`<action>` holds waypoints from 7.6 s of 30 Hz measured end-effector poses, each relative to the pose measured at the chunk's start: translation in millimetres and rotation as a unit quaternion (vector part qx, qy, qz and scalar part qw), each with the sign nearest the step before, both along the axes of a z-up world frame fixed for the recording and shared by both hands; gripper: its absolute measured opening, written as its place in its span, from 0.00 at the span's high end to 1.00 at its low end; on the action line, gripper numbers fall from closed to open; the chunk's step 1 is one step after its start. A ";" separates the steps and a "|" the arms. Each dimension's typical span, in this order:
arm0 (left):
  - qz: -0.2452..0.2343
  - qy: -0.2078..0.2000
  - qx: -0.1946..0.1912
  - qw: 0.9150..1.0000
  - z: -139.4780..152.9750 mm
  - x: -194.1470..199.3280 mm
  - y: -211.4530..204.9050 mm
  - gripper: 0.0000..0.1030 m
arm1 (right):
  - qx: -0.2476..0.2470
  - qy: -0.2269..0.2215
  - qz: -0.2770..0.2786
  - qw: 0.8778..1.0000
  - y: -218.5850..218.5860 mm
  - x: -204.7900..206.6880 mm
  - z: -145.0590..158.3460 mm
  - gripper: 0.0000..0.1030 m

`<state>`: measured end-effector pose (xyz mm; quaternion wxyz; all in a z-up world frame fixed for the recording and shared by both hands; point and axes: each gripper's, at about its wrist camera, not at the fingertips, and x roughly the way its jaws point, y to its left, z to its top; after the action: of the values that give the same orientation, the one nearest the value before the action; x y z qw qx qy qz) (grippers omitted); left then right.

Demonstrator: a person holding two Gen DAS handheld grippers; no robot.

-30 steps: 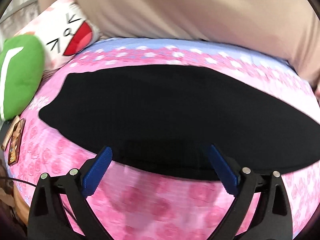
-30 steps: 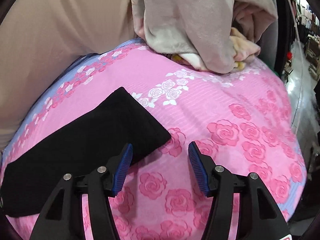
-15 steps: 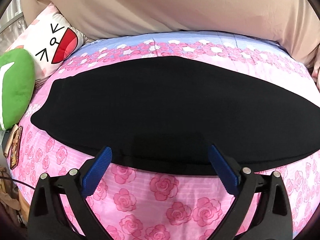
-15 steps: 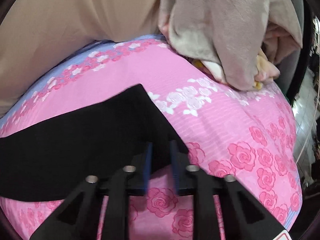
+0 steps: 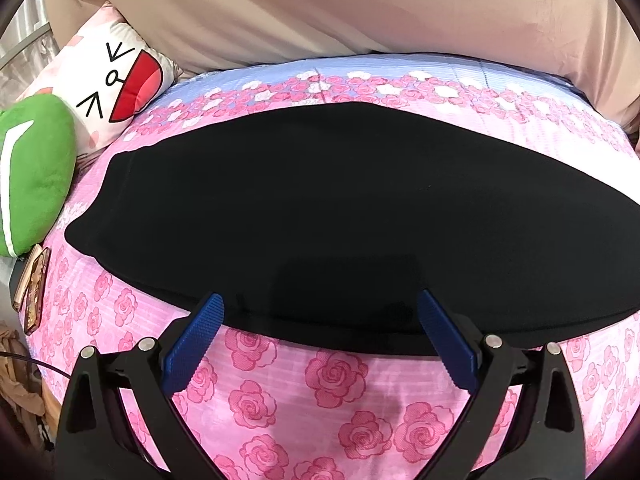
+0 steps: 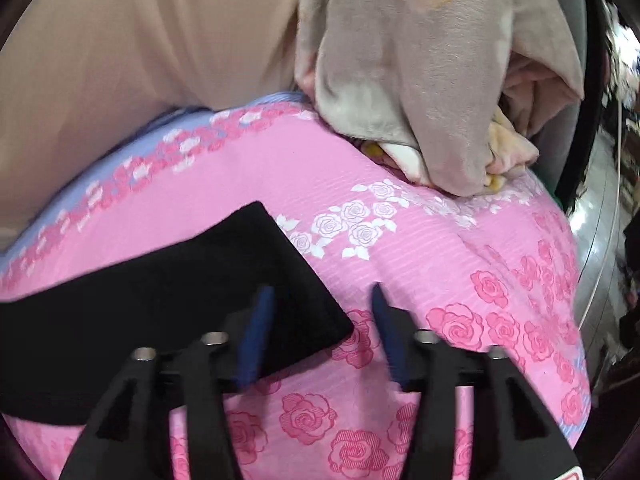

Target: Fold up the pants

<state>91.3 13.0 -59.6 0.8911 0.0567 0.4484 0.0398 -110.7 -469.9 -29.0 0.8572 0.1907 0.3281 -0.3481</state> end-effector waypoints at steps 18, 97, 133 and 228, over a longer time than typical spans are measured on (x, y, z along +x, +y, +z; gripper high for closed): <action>0.012 0.005 0.006 1.000 -6.8 2.8 4.6 0.07 | 0.079 -0.016 0.009 0.997 -10.4 10.4 -29.1 0.45; 0.169 -0.003 -0.259 0.951 22.1 12.8 253.6 0.77 | 0.074 -0.036 0.250 0.965 194.7 58.1 41.7 0.86; 0.079 -0.005 -0.126 0.989 18.5 -33.0 129.3 0.12 | 0.017 0.041 0.448 0.893 340.3 120.6 7.3 0.88; 0.059 -0.053 -0.167 0.983 79.6 -71.9 106.4 0.05 | 0.112 -0.015 0.430 0.896 326.0 143.8 0.8 0.33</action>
<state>19.4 119.5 20.0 0.9067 -0.1217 0.4033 0.0192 33.1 -144.0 -28.2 0.9012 0.1313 0.4017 0.0961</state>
